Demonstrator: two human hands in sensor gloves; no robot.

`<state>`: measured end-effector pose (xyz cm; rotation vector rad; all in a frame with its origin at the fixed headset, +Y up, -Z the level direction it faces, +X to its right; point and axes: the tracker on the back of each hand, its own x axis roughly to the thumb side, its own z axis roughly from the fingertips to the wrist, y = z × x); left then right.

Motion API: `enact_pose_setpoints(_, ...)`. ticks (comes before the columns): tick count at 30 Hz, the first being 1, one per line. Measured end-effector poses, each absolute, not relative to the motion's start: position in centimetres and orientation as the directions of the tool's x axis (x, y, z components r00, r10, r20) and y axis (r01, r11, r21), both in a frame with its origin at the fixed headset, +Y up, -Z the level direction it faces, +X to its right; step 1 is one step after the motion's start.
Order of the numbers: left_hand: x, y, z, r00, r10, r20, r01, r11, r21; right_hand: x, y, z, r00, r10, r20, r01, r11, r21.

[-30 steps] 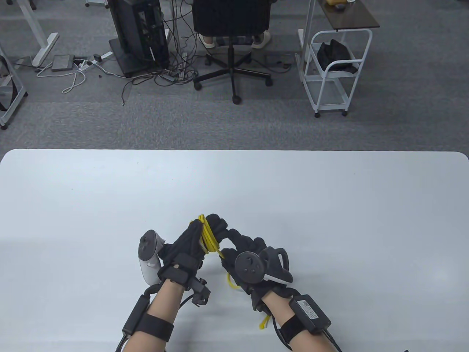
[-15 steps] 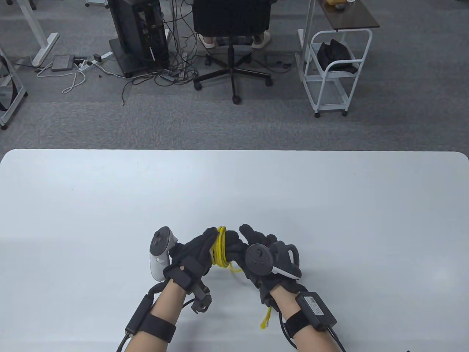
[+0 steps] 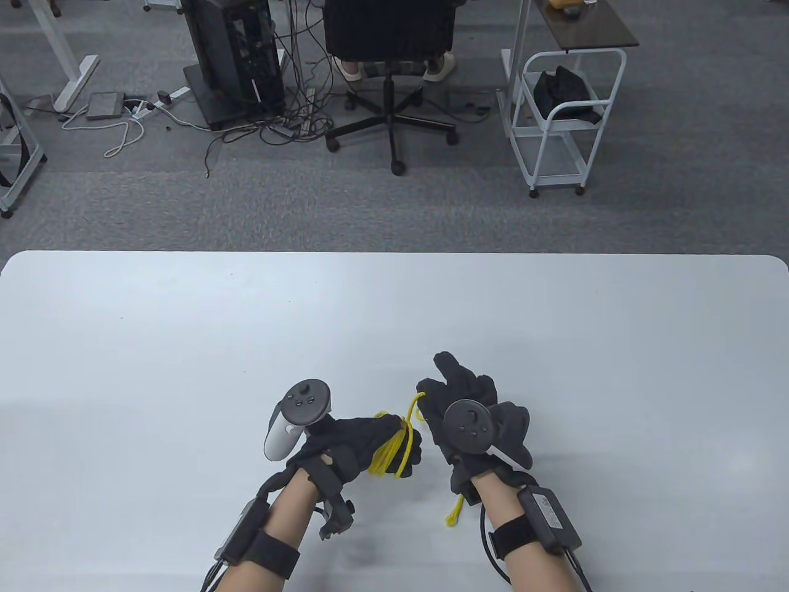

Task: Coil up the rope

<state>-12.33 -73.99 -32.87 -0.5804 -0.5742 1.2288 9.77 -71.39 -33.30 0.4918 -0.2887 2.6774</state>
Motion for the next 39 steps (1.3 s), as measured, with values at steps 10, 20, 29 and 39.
enact_pose_setpoints(10,-11.9,-74.3,-32.8,0.395,0.912,0.112,-0.581,0.343,-0.738,8.2,-71.0,-32.5,-0.836,0.323,0.443,-0.426,-0.892,-0.153)
enact_pose_setpoints(20,-14.3,-74.8,-33.3,0.472,0.881,0.038,-0.717,0.409,-0.565,5.4,-70.3,-30.9,-0.753,0.360,0.551,-0.502,-0.856,-0.126)
enact_pose_setpoints(29,-15.7,-75.0,-33.5,0.128,0.989,-0.080,-0.885,0.077,-0.460,4.2,-70.3,-30.2,-0.689,0.408,0.599,-0.556,-0.828,-0.076)
enact_pose_setpoints(39,-17.1,-74.5,-33.6,-0.148,0.988,-0.043,-0.901,-0.153,-0.405,3.7,-70.3,-29.7,-0.674,0.399,0.622,-0.556,-0.828,-0.071)
